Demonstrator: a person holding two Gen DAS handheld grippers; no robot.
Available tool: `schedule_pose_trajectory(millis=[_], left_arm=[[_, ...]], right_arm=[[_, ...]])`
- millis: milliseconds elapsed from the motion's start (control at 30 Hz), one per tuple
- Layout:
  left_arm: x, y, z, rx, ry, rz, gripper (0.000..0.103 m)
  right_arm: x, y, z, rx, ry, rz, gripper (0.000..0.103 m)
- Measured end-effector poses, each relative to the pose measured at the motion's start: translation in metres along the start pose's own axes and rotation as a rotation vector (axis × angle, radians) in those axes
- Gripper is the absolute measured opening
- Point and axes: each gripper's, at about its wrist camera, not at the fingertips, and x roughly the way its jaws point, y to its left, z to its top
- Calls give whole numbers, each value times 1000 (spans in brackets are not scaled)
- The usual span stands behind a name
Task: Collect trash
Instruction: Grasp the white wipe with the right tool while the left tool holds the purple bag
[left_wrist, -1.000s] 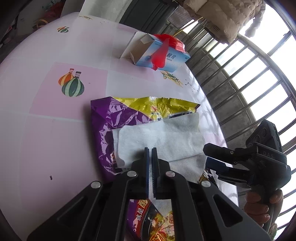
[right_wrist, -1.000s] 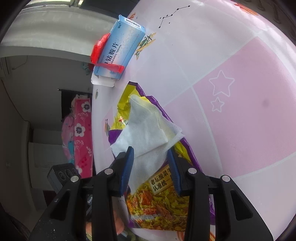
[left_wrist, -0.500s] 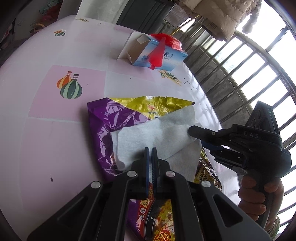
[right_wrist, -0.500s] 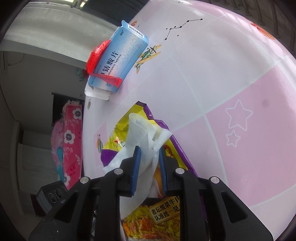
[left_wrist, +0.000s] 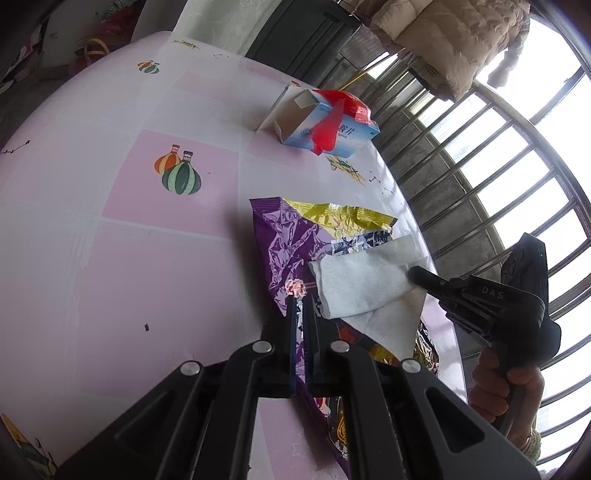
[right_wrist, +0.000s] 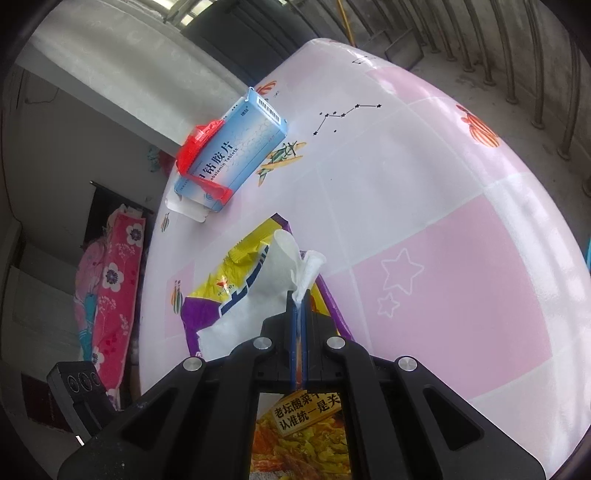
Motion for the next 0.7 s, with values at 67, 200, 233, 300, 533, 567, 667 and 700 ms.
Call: schedule_pose_trajectory(millis=[67, 200, 233, 300, 533, 567, 667, 700], left_arm=[[-1, 3, -3, -12, 17, 3, 3], [-1, 8, -6, -45, 51, -5, 15], [-1, 9, -6, -53, 58, -10, 20], [2, 10, -5, -72, 73, -25, 21], [10, 15, -5, -167, 116, -135, 21], [10, 15, -6, -172, 116, -146, 21], [6, 18, -7, -199, 90, -219, 20], [3, 17, -7, -200, 74, -252, 20]], right_arm=[[4, -3, -4, -16, 9, -30, 0], [4, -8, -10, -48, 5, -54, 0], [4, -8, -11, -52, 3, -57, 0], [4, -8, -11, -60, 0, -61, 0], [3, -9, -10, -61, -6, -53, 0], [3, -10, -11, -58, -7, -50, 0], [3, -11, -10, -52, -11, -45, 0], [2, -12, -10, -50, -12, -43, 0]])
